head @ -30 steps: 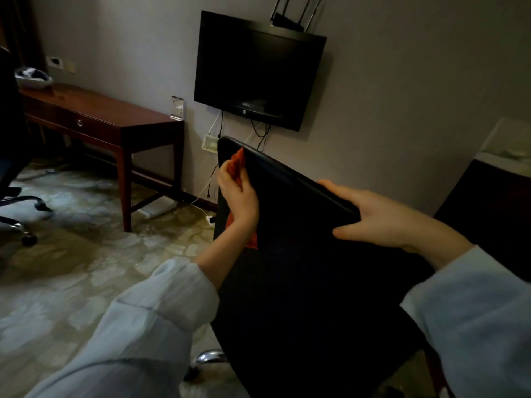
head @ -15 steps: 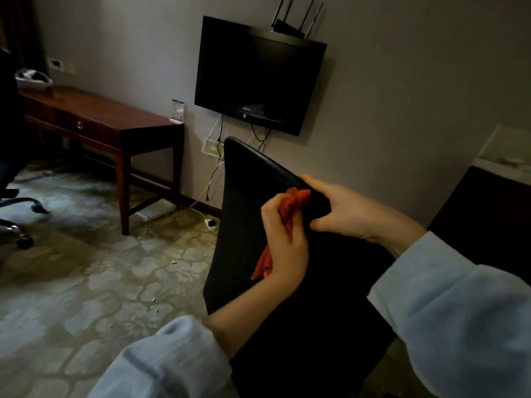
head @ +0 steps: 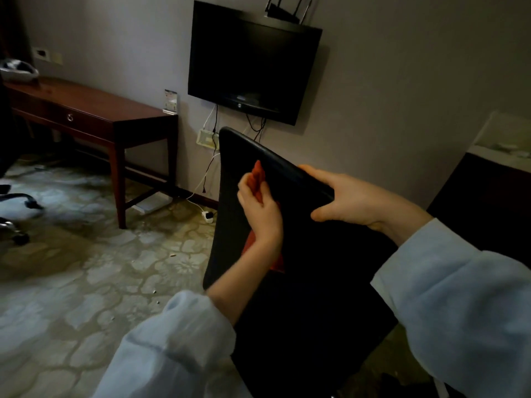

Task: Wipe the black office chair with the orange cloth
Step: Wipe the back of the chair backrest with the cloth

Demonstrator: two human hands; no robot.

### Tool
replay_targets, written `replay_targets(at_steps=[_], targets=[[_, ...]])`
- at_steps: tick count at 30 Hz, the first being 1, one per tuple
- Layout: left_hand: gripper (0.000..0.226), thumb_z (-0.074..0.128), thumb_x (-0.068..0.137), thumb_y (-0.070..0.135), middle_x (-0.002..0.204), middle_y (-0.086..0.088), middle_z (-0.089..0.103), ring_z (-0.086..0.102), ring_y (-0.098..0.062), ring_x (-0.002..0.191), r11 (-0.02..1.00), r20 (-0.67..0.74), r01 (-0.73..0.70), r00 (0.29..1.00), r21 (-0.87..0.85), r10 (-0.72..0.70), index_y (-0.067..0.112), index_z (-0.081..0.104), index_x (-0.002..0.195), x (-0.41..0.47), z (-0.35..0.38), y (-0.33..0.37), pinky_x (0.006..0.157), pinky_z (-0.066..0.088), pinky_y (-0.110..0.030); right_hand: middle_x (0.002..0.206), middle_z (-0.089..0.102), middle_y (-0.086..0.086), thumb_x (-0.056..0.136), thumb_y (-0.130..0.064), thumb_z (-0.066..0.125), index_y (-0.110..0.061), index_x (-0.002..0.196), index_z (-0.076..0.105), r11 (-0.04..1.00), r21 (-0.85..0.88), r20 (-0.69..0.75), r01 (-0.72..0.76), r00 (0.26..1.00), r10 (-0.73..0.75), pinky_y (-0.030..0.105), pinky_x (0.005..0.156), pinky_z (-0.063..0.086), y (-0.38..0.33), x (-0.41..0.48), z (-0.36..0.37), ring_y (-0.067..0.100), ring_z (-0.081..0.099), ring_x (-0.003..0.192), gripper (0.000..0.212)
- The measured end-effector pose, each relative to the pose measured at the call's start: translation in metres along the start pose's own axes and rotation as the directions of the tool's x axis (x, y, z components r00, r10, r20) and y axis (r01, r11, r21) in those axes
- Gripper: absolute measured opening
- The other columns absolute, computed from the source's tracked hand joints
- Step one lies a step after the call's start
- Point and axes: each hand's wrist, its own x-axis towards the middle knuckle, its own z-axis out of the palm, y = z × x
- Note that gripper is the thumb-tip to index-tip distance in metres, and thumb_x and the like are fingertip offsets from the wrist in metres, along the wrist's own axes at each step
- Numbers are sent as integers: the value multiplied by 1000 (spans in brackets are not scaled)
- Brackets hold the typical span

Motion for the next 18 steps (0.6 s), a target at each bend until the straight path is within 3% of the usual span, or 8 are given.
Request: replay_targets(at_steps=[3,6,10,14,18], targets=[[28,46,97,15,124,-4,48,53,-7,111,994,119,-84,989,-66,91,29,44,122,-63,2,1,93,46,-25,126,52,3,78,-2,68,-37,148,24,1000,23,-13,-13,1000,14,22,74,49,3,1,1,14,59,94,90],[30,45,94,16,123,-8,46,53,-11,115,979,163,-175,968,-107,191,35,44,117,-101,13,13,99,45,-28,133,48,3,78,3,65,-33,147,26,992,125,2,-18,1000,18,25,81,52,6,-5,-3,17,59,105,87],[36,48,92,16,121,-6,47,53,-7,111,943,171,-325,927,-79,334,47,45,110,-80,19,29,97,45,-25,140,41,-8,82,-3,65,-29,148,22,999,19,22,46,999,-47,7,87,38,13,-27,-10,3,44,122,83],[26,46,91,34,124,-10,51,55,-22,114,951,204,-306,929,-43,308,32,46,116,-31,27,35,99,46,-41,117,51,-24,86,-7,64,-47,128,34,997,39,-66,73,995,-70,-2,79,37,28,-58,-14,-18,53,92,66],[26,46,93,25,121,-11,47,53,-21,112,919,228,-391,900,46,372,21,48,119,-6,13,29,97,45,-34,116,51,-31,88,-16,64,-50,124,36,980,188,-139,58,990,-32,2,82,42,44,-91,-4,-20,53,99,57]])
